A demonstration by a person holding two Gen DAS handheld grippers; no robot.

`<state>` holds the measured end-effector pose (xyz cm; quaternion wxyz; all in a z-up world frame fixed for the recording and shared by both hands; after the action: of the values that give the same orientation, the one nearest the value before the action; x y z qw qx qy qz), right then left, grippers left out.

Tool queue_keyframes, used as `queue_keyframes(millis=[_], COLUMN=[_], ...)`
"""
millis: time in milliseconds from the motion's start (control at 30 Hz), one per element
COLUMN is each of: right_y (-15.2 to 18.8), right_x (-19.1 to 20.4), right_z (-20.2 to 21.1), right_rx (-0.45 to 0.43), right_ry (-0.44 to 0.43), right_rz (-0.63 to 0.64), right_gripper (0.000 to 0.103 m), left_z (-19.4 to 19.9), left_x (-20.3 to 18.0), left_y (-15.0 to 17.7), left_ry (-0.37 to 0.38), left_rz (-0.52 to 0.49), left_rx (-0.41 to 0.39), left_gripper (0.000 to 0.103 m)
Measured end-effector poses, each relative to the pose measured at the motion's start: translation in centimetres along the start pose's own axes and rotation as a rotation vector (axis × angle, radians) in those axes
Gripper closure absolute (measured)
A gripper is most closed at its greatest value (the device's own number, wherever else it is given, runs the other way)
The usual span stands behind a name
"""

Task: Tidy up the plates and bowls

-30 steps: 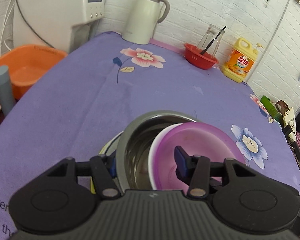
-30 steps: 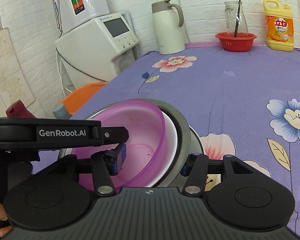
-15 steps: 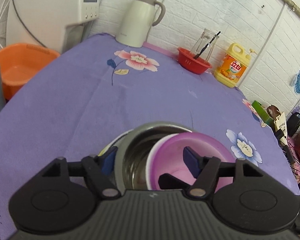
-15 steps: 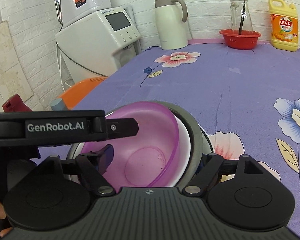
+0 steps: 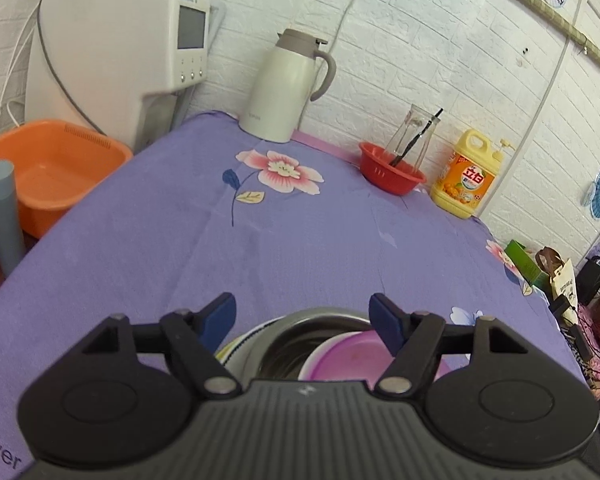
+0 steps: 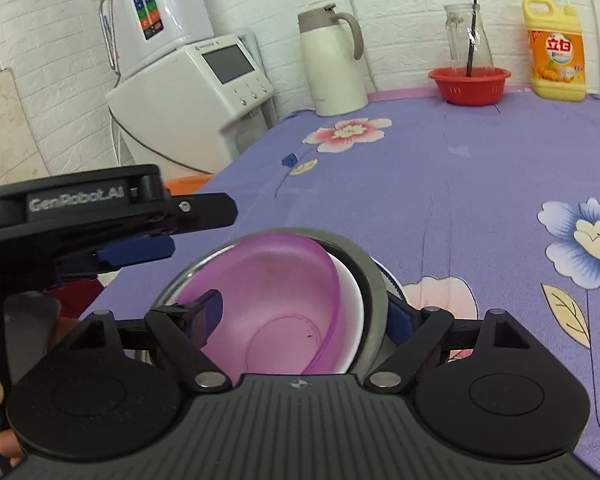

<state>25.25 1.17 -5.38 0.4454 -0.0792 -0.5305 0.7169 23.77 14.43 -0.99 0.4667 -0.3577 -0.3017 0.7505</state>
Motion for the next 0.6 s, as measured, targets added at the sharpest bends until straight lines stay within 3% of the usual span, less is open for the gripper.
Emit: queue_keyframes(millis=[333,600], right_y=[-1.0,3.2], right_x=[-3.0,-3.8], right_z=[5.2,10.5], right_rx=[-0.129,-0.169], right_ry=[0.093,0.173], right_rz=[-0.052,-0.09], right_gripper=[0.0,0.0], left_z=[2.1,6.6], left_x=[-0.9,-3.5], left_y=[0.6,5.1], left_ry=[-0.02,0.012], left_rz=[-0.033,-0.132], left_rx=[-0.023,-0.033], left_gripper=[0.03,0.028])
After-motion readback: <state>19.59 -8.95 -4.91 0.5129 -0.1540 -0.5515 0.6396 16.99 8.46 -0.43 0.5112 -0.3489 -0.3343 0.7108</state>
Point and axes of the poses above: each gripper's, at about its wrist camera, not at the fingertips, and z roughly against the way its jaws point, x to its left, y to its underside, the point moved 6 cm from there along -z, roughly the way its jaws point, and after that the axes turned 12 degrees about -y, right-handed, at the moved point
